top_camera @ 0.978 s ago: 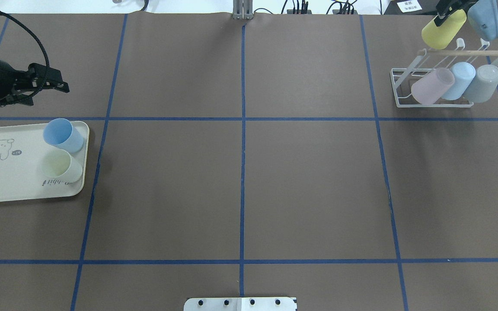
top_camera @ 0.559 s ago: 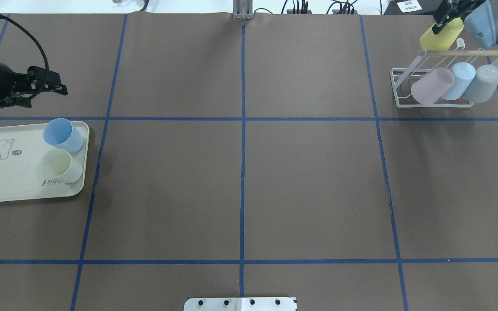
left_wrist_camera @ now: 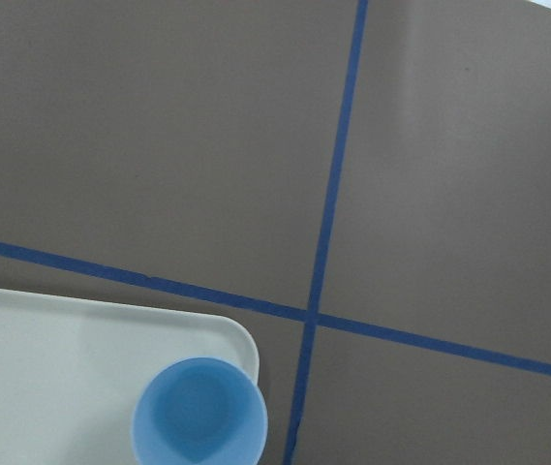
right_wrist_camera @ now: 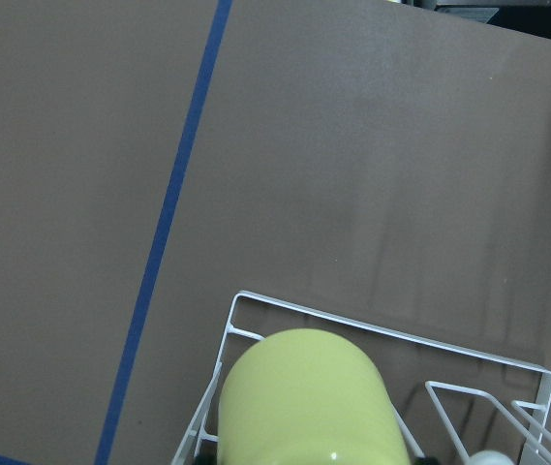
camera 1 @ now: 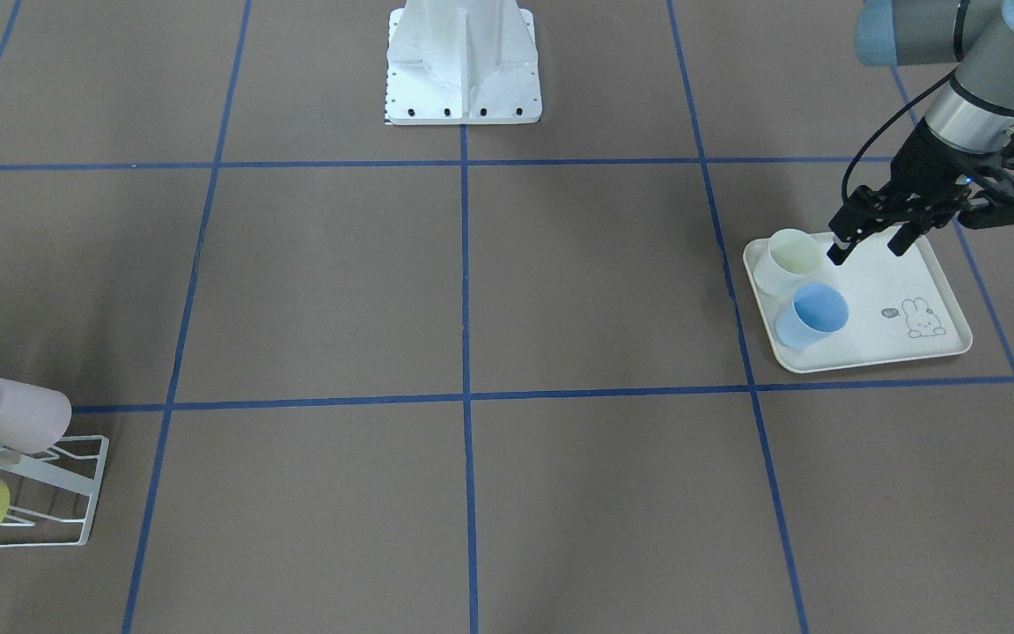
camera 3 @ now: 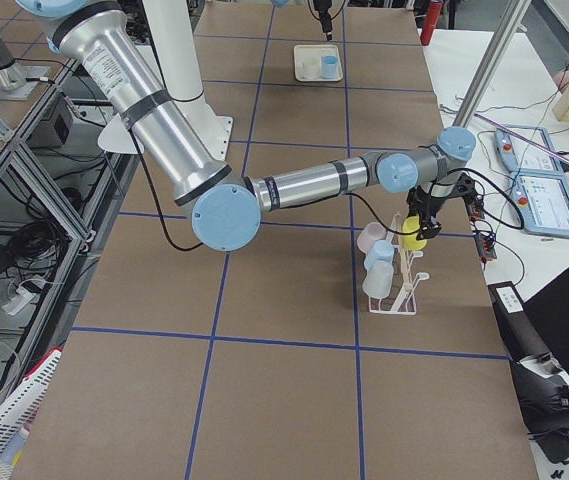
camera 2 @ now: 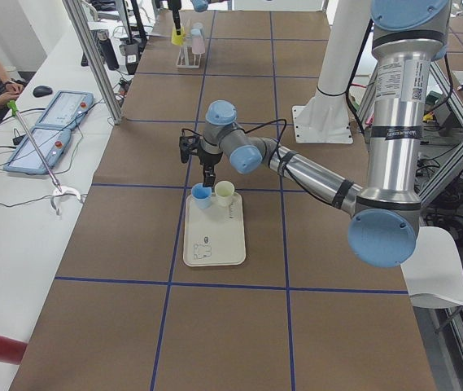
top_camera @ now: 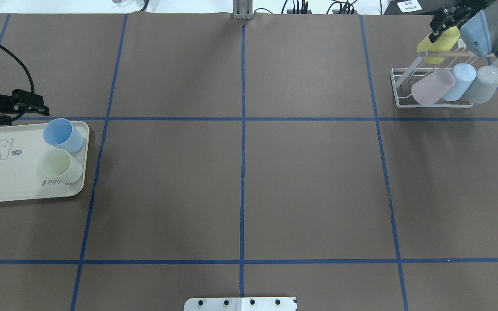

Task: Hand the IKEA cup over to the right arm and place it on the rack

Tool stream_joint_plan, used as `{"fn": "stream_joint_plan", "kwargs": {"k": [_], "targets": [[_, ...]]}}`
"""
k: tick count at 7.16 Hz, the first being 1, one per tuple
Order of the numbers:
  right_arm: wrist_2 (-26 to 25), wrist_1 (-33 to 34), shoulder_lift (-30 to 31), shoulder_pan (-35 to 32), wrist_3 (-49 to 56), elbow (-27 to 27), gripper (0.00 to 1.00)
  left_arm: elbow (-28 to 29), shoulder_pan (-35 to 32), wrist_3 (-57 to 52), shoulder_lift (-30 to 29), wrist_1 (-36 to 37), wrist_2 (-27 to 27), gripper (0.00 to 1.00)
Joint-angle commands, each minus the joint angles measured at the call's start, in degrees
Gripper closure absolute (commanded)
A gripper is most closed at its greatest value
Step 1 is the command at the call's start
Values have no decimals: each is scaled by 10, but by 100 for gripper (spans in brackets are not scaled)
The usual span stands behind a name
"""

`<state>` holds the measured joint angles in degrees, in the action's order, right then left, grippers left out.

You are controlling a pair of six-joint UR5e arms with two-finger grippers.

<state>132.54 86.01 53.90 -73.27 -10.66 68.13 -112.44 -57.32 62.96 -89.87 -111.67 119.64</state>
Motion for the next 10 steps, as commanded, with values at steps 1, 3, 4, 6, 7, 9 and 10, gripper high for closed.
{"fn": "stream_joint_plan", "kwargs": {"k": [1,3,4,6,7,9,10], "targets": [[0,-1,-4,1,-3,2,2,18,28,-1,23,0,2,0],[2,-1,-7,1,-6,6,2,26,72,3,22,0,1,0],[3,-1,-9,0,-6,8,2,28,86,4,23,0,1,0],[12,-1,-10,-5,-7,8,2,42,91,3,23,0,2,13],[18,-1,-10,-6,-7,10,2,56,91,3,20,0,1,23],[25,6,-31,-22,-10,18,2,59,92,4,19,0,2,70],[52,8,-37,-45,-11,37,2,59,92,5,19,0,2,100]]}}
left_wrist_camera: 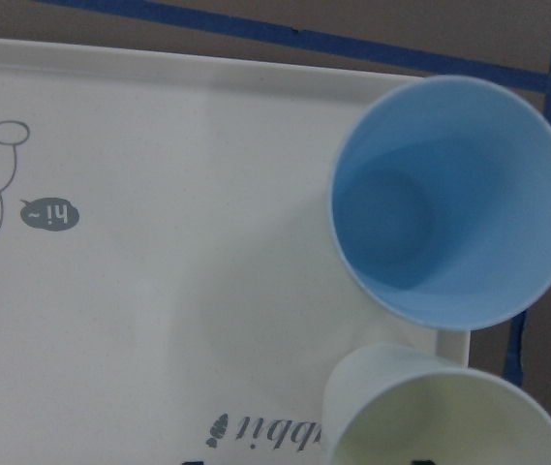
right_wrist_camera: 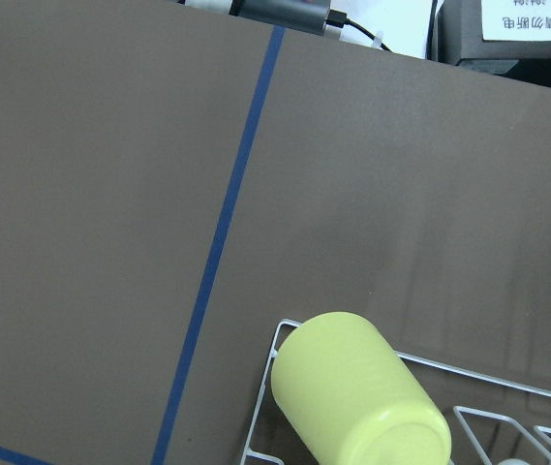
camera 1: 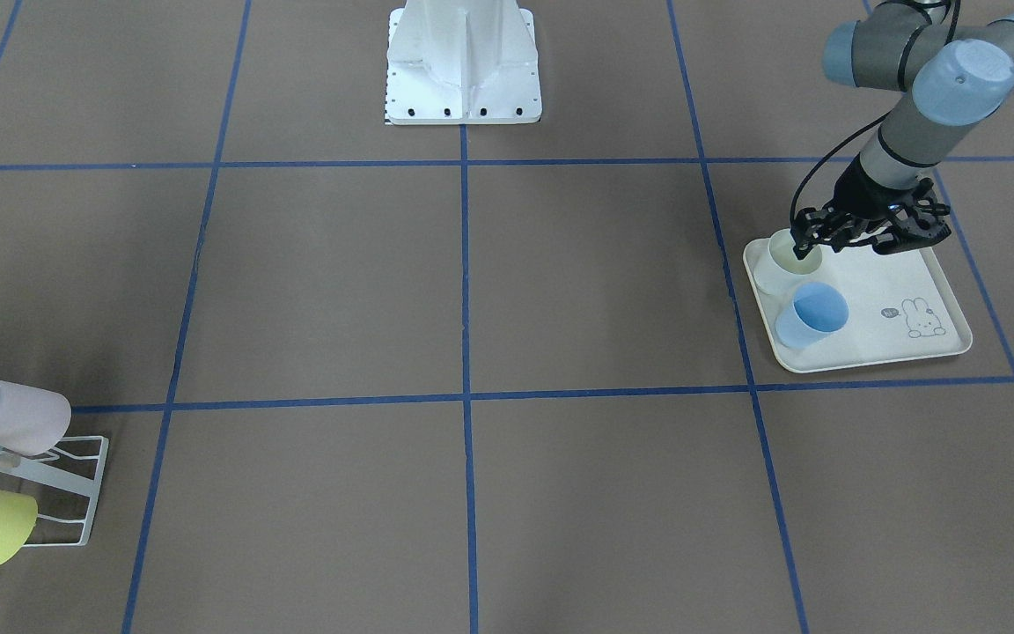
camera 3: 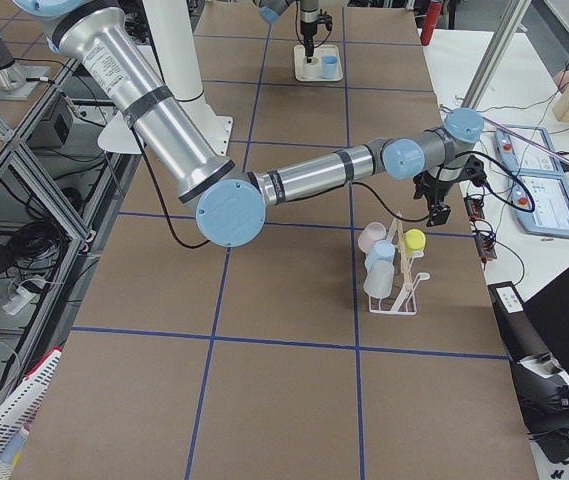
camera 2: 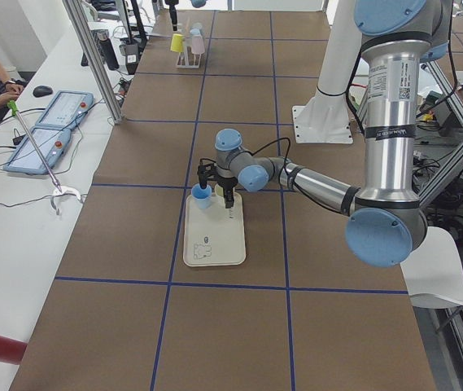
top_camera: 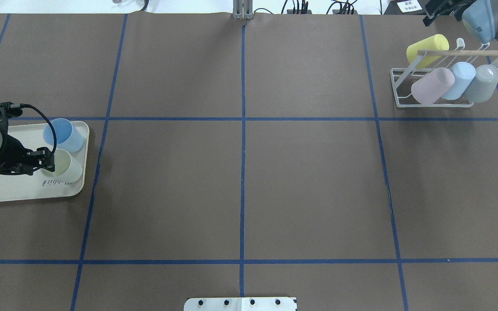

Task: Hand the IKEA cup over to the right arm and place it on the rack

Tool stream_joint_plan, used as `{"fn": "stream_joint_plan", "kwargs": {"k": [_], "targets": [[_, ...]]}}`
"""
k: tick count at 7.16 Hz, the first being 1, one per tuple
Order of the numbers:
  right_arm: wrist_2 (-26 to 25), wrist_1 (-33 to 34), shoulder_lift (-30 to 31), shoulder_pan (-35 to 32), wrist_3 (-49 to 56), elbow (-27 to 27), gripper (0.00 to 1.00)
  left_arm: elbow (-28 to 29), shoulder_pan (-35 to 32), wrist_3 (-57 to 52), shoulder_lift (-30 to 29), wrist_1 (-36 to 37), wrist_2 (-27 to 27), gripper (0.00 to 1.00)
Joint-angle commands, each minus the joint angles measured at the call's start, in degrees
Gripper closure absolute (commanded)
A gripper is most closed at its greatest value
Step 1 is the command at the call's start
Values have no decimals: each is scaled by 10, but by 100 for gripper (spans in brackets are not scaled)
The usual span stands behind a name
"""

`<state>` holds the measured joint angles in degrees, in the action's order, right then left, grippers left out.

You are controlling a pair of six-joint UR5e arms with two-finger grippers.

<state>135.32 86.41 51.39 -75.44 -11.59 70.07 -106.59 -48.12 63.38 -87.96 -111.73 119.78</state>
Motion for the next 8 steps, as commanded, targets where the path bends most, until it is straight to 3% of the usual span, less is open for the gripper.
{"fn": "stream_joint_plan", "kwargs": {"k": [1,2,5,8], "targets": [[63,5,16,-51,-3,49,2,-5,0,1,0,0,19,100],[87,16,51,-55,-18,118,3,-31,-5,0,6,0,66,100],[59,9,92,23,-221,259,4,-142,-60,3,-9,76,123,100],[41,5,115,108,-410,379,4,-138,-44,183,-172,70,126,100]]}}
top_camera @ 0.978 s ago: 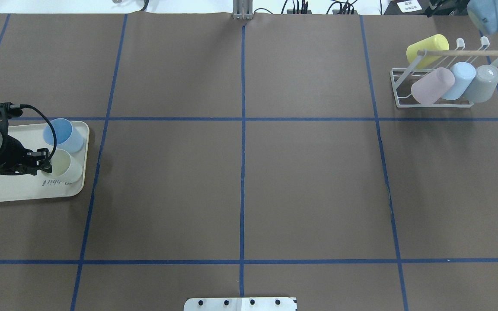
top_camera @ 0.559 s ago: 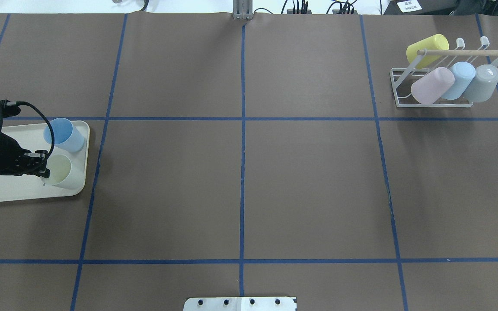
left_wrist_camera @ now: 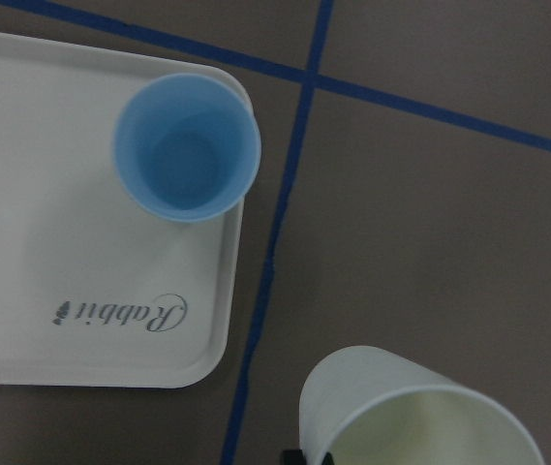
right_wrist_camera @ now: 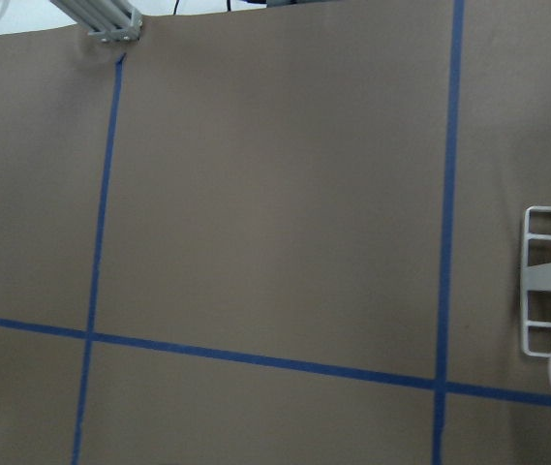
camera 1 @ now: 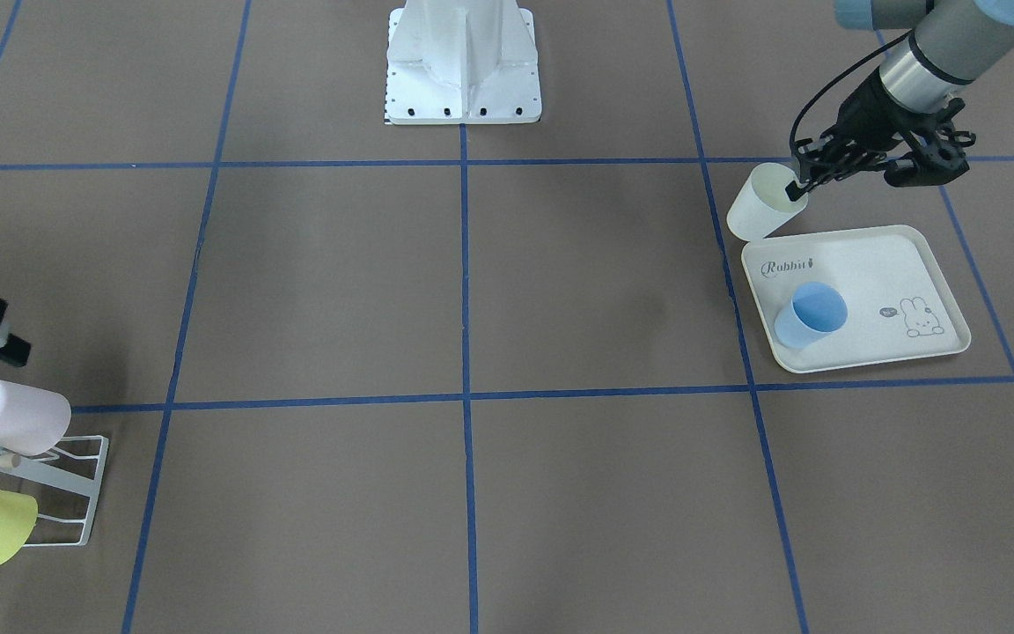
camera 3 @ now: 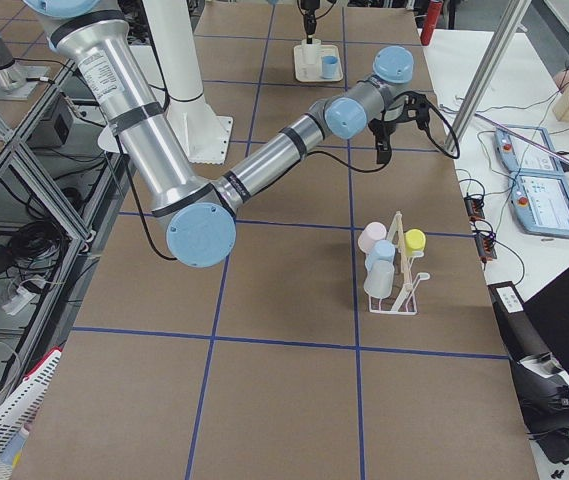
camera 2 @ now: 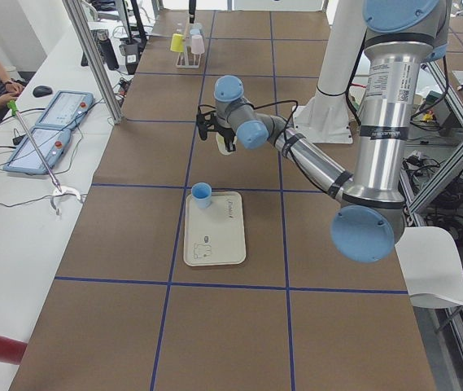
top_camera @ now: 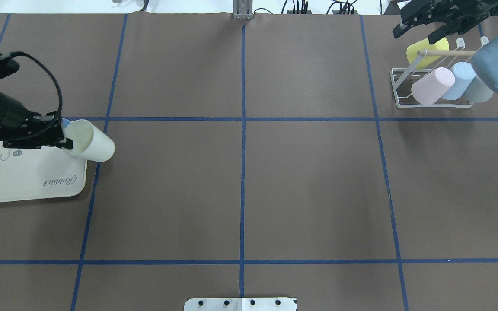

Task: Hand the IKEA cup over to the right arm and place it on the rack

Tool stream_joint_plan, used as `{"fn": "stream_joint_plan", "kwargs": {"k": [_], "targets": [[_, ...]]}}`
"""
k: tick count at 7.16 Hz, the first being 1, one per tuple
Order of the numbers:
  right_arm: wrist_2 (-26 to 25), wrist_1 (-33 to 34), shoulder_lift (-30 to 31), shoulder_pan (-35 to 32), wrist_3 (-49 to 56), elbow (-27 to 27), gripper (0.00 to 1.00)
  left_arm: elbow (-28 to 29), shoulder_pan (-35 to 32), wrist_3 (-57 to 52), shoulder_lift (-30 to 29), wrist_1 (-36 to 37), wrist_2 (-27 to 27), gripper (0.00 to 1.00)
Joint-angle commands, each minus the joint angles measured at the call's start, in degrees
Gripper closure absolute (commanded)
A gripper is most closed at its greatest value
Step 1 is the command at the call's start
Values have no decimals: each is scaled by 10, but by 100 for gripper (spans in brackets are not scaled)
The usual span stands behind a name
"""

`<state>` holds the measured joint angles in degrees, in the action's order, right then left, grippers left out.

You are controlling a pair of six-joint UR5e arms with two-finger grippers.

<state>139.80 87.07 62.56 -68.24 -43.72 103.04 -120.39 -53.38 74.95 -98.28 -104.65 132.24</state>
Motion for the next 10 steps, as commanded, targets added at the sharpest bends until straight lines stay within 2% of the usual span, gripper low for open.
{"fn": "stream_joint_plan", "kwargs": {"k": [1,2,3,4,6,7,9,10], "targets": [[-8,-32,-3,64,-155,69,5,1,43,91,-104,-1,1,100],[-9,-135,-1,89,-260,71,6,4,74,155,-137,-11,1,100],[-40,-286,5,117,-413,70,6,13,89,236,-174,-38,0,100],[-82,-415,19,147,-524,69,6,14,97,318,-183,-88,-2,100],[-115,-628,69,183,-576,54,6,31,98,376,-182,-181,-5,100],[-147,-726,69,205,-624,37,6,41,98,427,-183,-237,-5,100],[-287,-896,77,301,-668,4,6,94,98,564,-182,-428,-7,100],[-315,-967,76,324,-694,-18,6,133,99,654,-182,-542,-50,100]]}}
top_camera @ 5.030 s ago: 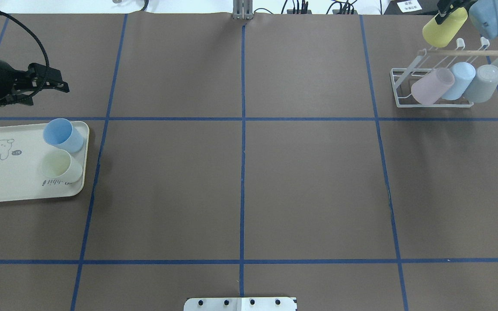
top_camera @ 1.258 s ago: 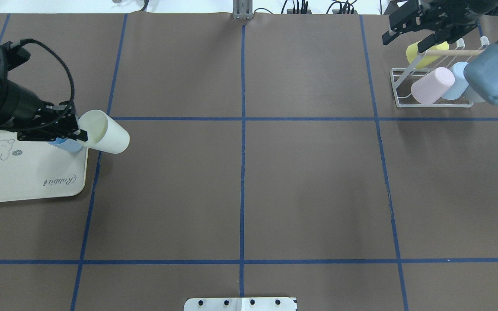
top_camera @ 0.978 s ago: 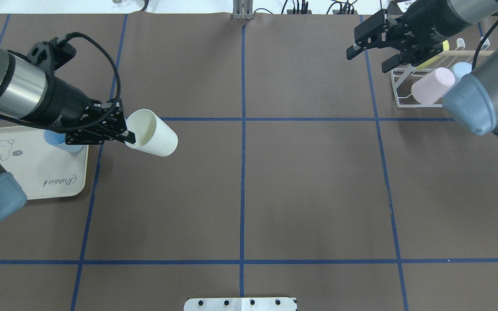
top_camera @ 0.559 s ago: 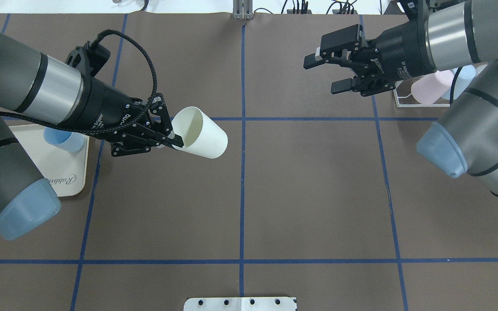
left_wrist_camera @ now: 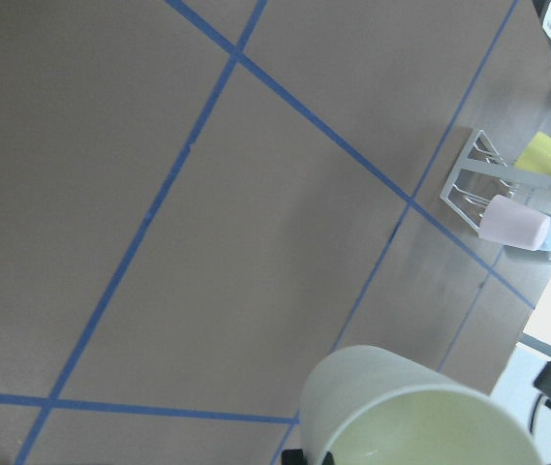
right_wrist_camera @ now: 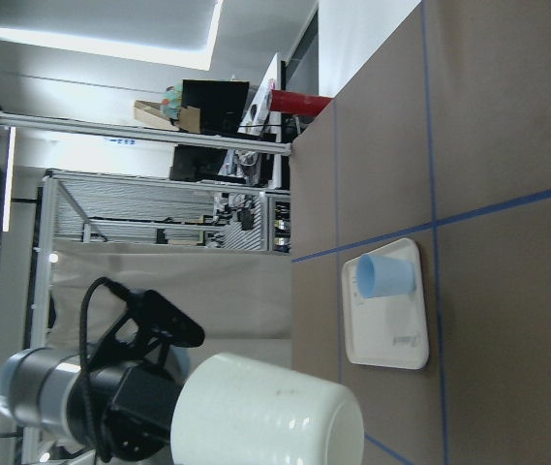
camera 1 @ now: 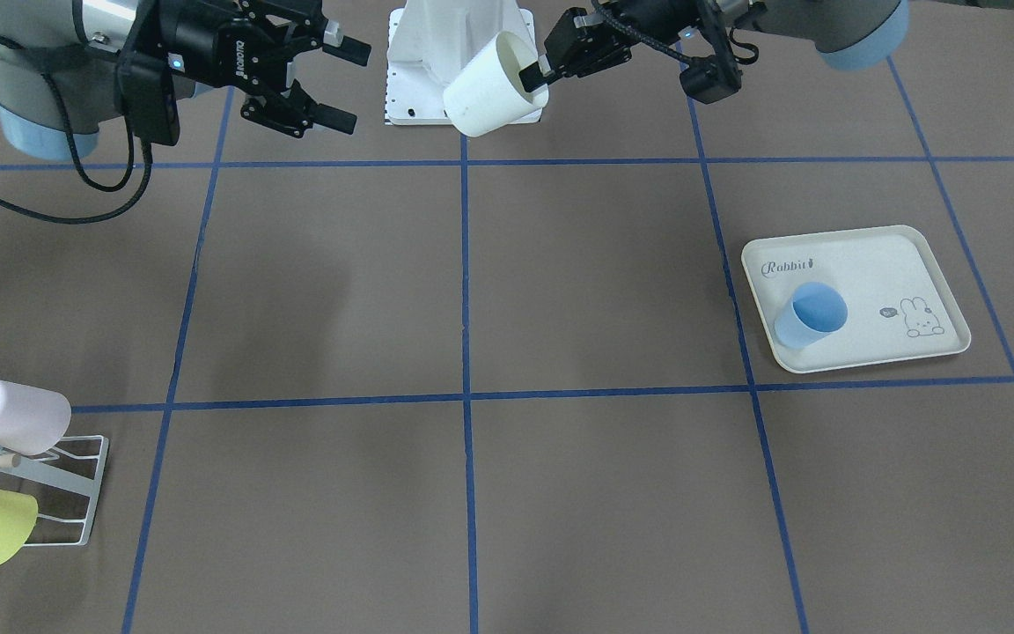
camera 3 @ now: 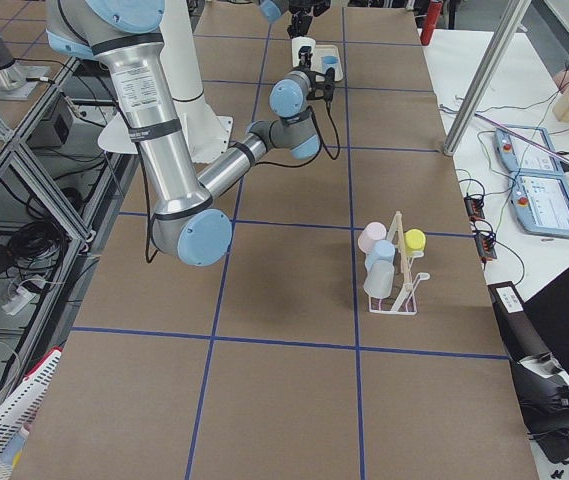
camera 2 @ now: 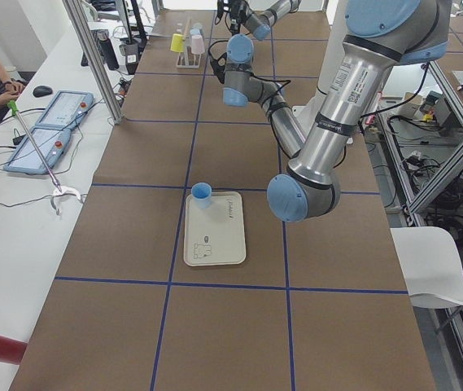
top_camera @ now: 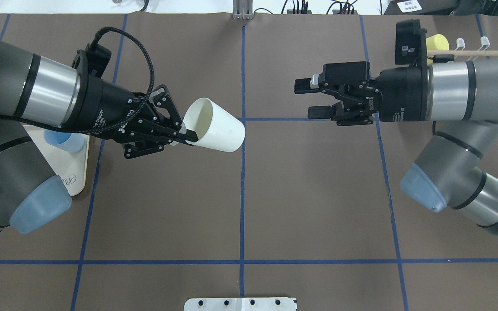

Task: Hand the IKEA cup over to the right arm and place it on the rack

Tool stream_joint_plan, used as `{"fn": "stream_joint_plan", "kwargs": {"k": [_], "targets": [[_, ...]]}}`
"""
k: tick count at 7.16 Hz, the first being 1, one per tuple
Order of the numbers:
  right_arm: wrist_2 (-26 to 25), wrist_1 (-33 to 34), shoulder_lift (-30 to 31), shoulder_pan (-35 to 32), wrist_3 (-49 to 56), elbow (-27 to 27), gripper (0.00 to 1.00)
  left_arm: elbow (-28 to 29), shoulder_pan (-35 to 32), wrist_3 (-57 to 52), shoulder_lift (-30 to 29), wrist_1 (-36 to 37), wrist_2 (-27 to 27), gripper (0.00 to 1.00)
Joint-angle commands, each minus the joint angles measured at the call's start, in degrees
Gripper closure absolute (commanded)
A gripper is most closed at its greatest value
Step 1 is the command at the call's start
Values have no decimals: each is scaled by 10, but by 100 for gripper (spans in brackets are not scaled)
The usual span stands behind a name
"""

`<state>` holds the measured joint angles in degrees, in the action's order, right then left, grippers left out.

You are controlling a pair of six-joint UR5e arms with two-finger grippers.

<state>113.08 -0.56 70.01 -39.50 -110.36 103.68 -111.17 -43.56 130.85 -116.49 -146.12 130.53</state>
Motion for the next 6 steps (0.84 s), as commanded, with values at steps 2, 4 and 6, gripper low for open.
{"fn": "stream_joint_plan", "kwargs": {"k": [2,4,6], "targets": [[-77,-153,-5,61,-50,-34,6,77,1,279,-1,-253,-68,100],[-100,-156,-25,70,-50,-34,6,105,11,425,-1,-380,-125,100],[-118,-155,-43,81,-50,-37,7,98,22,474,-11,-384,-126,100]]}}
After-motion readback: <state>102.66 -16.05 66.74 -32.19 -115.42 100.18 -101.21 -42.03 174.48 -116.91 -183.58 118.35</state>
